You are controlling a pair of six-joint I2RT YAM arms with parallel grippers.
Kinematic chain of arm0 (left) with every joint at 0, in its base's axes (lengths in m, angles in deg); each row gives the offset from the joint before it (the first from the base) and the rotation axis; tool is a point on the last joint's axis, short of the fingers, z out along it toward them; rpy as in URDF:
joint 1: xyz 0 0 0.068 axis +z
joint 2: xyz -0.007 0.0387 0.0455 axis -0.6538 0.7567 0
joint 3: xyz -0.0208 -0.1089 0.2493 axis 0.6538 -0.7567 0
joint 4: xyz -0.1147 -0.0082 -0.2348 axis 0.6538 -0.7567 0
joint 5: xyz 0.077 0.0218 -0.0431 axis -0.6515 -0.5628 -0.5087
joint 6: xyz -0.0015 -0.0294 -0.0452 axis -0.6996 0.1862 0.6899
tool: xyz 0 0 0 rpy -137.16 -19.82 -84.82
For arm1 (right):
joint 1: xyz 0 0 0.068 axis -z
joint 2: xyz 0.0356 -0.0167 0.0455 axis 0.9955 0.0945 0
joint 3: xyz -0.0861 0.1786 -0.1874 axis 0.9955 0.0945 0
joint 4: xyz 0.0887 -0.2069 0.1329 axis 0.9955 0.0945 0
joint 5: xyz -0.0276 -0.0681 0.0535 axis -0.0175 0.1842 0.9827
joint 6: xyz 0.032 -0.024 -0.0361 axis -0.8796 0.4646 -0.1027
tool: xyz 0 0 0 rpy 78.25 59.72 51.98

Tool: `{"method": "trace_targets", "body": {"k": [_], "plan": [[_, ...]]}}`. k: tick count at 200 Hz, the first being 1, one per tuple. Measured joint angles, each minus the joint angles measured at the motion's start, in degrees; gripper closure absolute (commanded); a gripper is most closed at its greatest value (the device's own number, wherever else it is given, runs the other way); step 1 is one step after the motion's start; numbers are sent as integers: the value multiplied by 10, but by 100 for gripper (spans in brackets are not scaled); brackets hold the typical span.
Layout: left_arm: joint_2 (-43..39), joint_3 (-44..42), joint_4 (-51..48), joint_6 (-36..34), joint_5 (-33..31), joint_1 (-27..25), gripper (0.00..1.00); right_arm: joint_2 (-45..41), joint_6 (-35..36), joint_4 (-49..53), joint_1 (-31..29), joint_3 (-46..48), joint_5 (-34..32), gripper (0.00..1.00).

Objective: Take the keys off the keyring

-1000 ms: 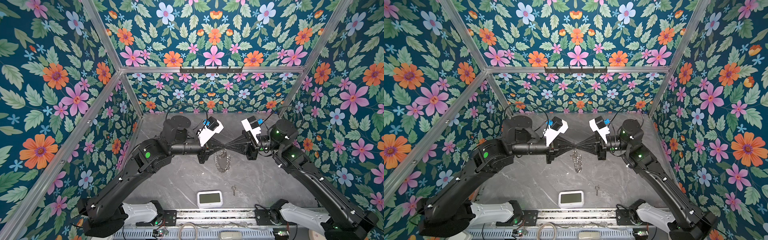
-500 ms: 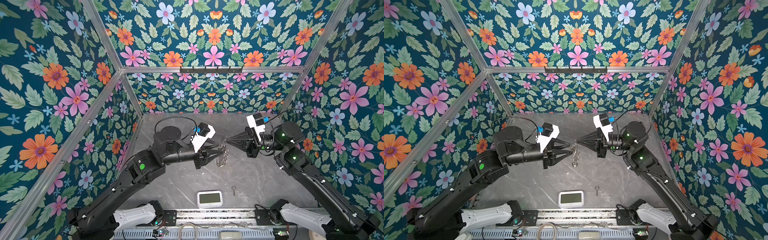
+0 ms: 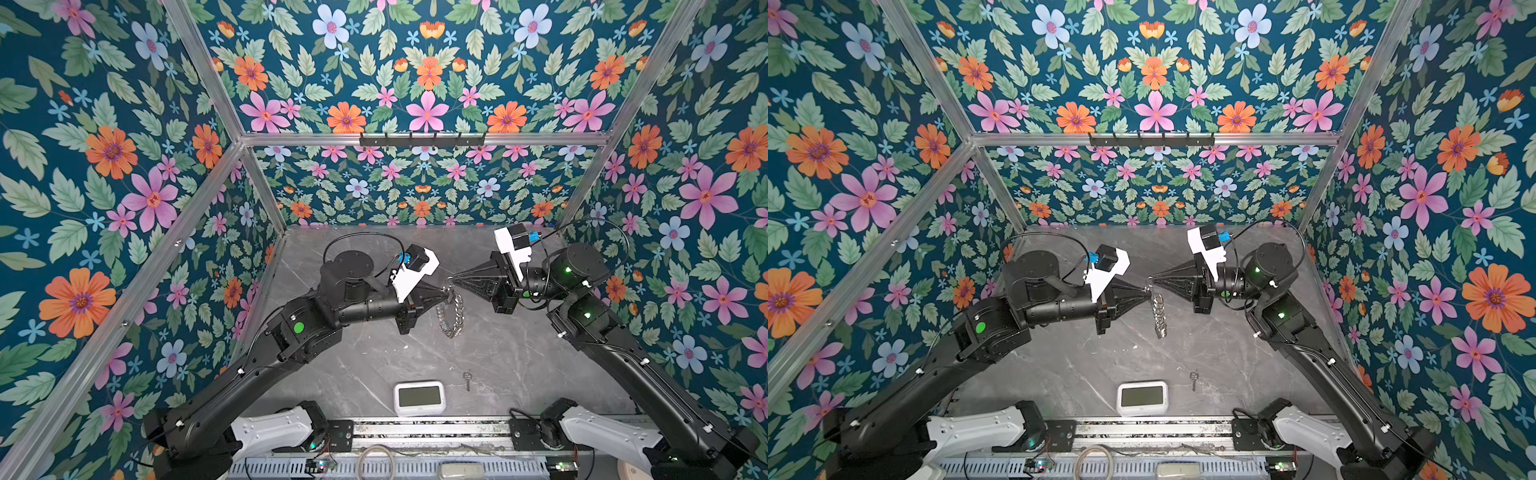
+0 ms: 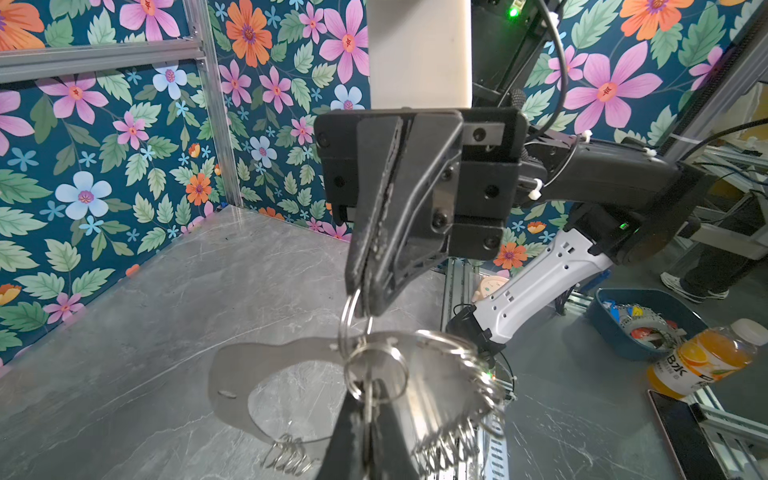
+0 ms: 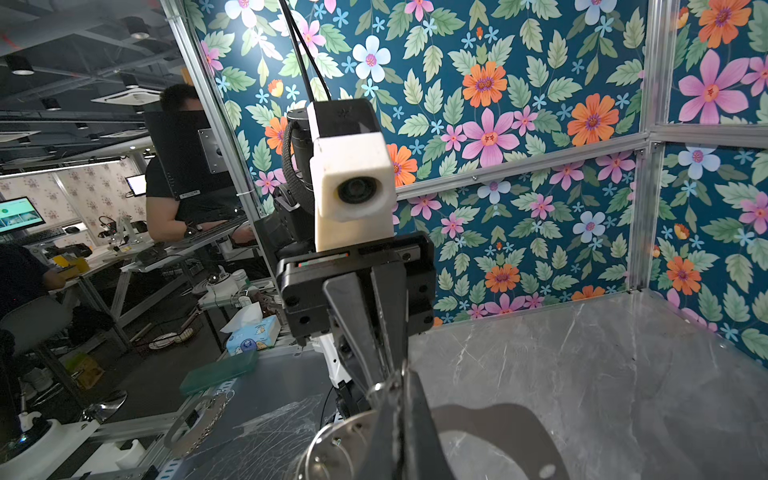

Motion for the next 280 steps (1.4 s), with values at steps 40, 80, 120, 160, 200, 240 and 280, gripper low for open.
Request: {"method": "trace_targets", "body": {"k": [40, 80, 120, 160, 200, 240, 280], "plan": [[12, 0, 2, 3, 7, 0, 100, 0, -18, -25, 0, 10, -6, 100], [28, 2, 11, 3, 24, 0, 100, 6, -39, -47, 0, 15, -6, 100], [42, 6, 5, 4, 35, 0, 62, 6, -51, -55, 0, 16, -10, 100], [7, 0, -20, 6, 21, 0, 59, -1, -49, -51, 0, 16, -14, 100], [-33, 8, -58, -1, -18, 0, 58, -9, -38, -45, 0, 18, -16, 100], [-17, 42, -55, -28, -25, 1, 62, -5, -38, -42, 1, 22, -10, 100], [9, 58, -52, -52, -23, 11, 67, -5, -38, -42, 2, 23, 9, 100]]}}
